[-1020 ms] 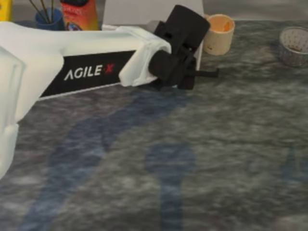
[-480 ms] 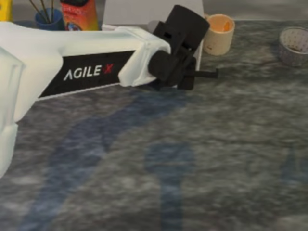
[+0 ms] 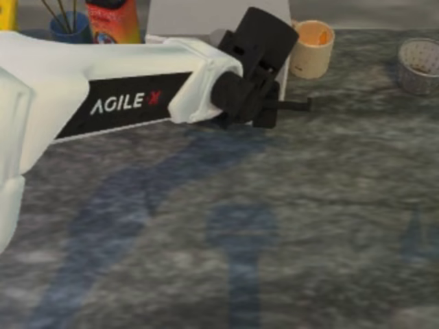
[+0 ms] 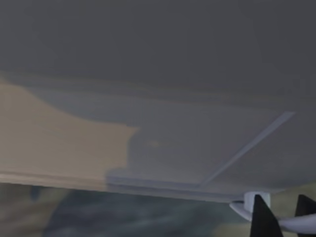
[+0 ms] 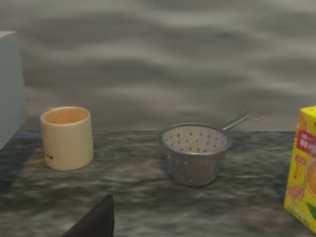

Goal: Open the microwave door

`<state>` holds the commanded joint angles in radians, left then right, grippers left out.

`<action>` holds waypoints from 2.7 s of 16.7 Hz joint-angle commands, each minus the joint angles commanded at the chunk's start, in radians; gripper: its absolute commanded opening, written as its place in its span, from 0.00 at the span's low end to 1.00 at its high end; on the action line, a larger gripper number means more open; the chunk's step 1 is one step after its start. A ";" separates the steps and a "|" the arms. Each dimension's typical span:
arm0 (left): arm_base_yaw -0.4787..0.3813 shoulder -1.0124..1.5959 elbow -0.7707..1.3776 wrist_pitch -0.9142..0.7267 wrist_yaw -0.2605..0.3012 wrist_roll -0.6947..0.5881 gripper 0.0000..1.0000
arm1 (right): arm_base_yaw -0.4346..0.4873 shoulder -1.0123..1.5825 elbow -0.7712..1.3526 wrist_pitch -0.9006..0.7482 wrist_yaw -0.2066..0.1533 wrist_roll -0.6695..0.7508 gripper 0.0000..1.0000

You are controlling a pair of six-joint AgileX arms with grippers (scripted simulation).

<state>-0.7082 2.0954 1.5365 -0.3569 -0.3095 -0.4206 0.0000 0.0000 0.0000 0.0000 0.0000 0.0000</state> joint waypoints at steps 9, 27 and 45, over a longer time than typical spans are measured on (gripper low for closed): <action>-0.008 0.002 0.005 0.001 0.007 -0.004 0.00 | 0.000 0.000 0.000 0.000 0.000 0.000 1.00; 0.007 -0.034 -0.055 0.033 0.032 0.044 0.00 | 0.000 0.000 0.000 0.000 0.000 0.000 1.00; 0.008 -0.052 -0.078 0.050 0.052 0.063 0.00 | 0.000 0.000 0.000 0.000 0.000 0.000 1.00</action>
<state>-0.6999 2.0430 1.4586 -0.3070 -0.2579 -0.3575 0.0000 0.0000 0.0000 0.0000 0.0000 0.0000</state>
